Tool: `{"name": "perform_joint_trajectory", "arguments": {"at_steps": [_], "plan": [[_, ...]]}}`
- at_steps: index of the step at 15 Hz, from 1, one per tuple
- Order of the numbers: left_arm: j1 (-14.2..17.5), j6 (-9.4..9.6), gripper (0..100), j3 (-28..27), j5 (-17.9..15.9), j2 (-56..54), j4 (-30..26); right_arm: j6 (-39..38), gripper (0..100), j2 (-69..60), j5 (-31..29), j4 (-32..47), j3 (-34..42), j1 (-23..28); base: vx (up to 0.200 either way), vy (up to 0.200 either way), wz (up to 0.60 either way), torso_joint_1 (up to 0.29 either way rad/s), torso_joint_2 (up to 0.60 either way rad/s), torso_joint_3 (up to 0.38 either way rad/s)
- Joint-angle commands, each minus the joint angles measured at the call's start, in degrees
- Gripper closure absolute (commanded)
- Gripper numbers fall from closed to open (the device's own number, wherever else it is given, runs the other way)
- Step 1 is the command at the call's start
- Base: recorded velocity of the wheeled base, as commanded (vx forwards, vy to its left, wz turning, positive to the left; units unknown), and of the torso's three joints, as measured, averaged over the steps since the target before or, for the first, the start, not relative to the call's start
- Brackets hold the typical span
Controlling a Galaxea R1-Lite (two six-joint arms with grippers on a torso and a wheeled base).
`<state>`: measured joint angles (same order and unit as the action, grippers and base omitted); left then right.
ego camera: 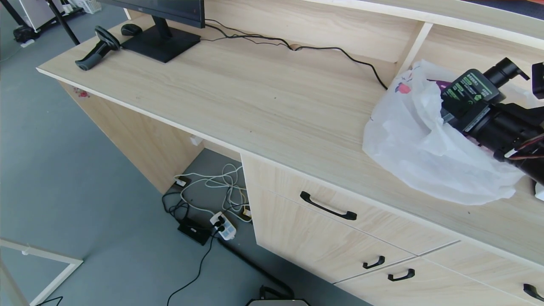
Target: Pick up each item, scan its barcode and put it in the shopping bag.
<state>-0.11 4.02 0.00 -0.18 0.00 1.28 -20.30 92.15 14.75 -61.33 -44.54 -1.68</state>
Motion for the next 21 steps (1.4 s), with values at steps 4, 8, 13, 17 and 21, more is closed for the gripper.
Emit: {"name": "perform_joint_trajectory", "arguments": {"at_steps": [4,8,13,17,21], "plan": [[0.02,0.02,0,0.00,0.01,0.09,0.04,-0.09,0,2.16,-0.07,4.99,-6.52,-0.08,0.000,0.000,0.00,0.000,0.00,0.000],[0.02,-0.16,0,0.00,0.01,0.09,-0.05,-1.15,0,1.02,0.10,4.99,-4.76,0.36,0.000,0.000,0.00,0.000,0.00,0.000],[0.02,-0.33,0,0.00,0.01,0.09,-0.14,-1.15,0,0.40,0.02,4.91,-5.82,0.54,0.000,0.000,0.00,0.000,0.00,0.000],[-0.07,-0.33,0,0.00,0.01,0.09,-0.14,-0.80,0,-2.32,-0.07,4.91,-8.63,0.72,0.000,0.000,0.00,0.000,0.00,0.000],[0.02,-0.16,0,0.00,0.01,0.09,-0.14,0.08,0,-4.96,-0.16,4.47,-13.46,1.24,0.000,0.000,0.00,0.000,0.00,0.000]]}}
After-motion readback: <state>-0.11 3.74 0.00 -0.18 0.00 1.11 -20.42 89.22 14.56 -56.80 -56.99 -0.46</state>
